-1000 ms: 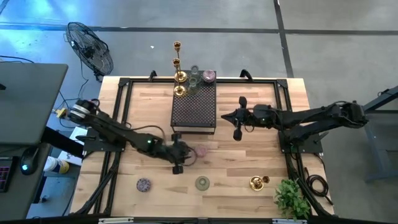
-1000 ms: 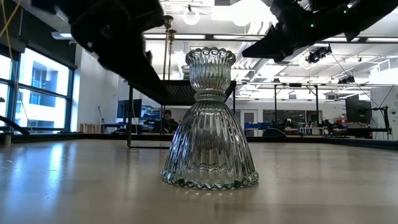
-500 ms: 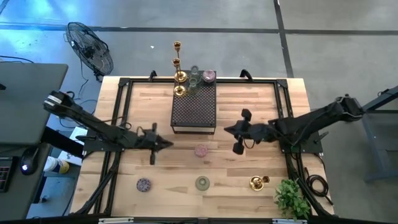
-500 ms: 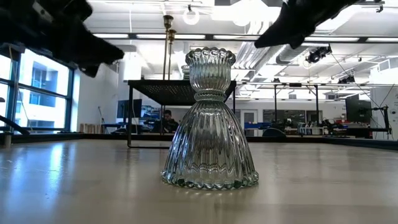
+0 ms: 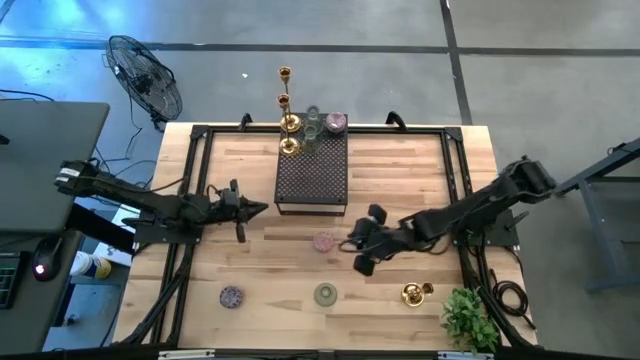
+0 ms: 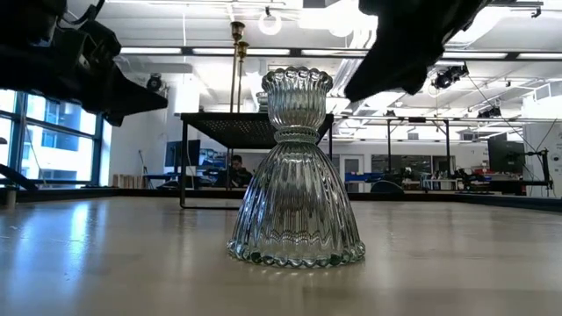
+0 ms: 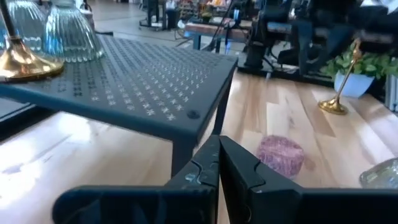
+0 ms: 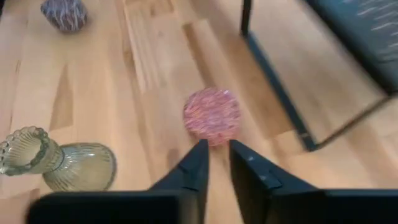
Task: Pick & Place candle stick holders
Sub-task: Put the pink patterned scented candle on the shelf
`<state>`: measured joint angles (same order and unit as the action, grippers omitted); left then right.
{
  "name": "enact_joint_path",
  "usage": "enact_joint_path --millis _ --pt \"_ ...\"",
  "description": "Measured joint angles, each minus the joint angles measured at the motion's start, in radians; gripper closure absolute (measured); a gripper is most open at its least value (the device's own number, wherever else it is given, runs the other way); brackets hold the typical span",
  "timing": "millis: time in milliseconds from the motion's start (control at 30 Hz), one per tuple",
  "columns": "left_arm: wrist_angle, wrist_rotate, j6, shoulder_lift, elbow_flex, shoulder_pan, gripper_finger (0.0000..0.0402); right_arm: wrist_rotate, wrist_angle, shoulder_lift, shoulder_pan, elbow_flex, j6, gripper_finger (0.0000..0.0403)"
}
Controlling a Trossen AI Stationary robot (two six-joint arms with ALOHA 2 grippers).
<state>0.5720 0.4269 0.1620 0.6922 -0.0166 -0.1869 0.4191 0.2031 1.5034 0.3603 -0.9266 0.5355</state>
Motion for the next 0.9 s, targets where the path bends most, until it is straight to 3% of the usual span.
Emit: enact_joint_path --millis 233,433,633,900 --pt "-0.011 -0.082 0.0 -0.002 0.002 0.071 0.0401 -0.058 0.146 0.224 -0.008 -0.203 0.003 0.0208" --pt "-0.031 -0.085 0.0 -0.001 0.002 0.069 0.0401 -0.131 0.239 0.386 -0.055 -0.371 -0.032 0.0106" --pt "-0.053 -0.086 0.004 -0.001 0.003 0.069 0.0401 -0.138 0.278 0.441 -0.103 -0.459 -0.137 0.0083" --pt "-0.067 -0.087 0.018 -0.001 0.003 0.069 0.0401 -0.214 0.18 0.443 -0.149 -0.42 -0.202 0.0081"
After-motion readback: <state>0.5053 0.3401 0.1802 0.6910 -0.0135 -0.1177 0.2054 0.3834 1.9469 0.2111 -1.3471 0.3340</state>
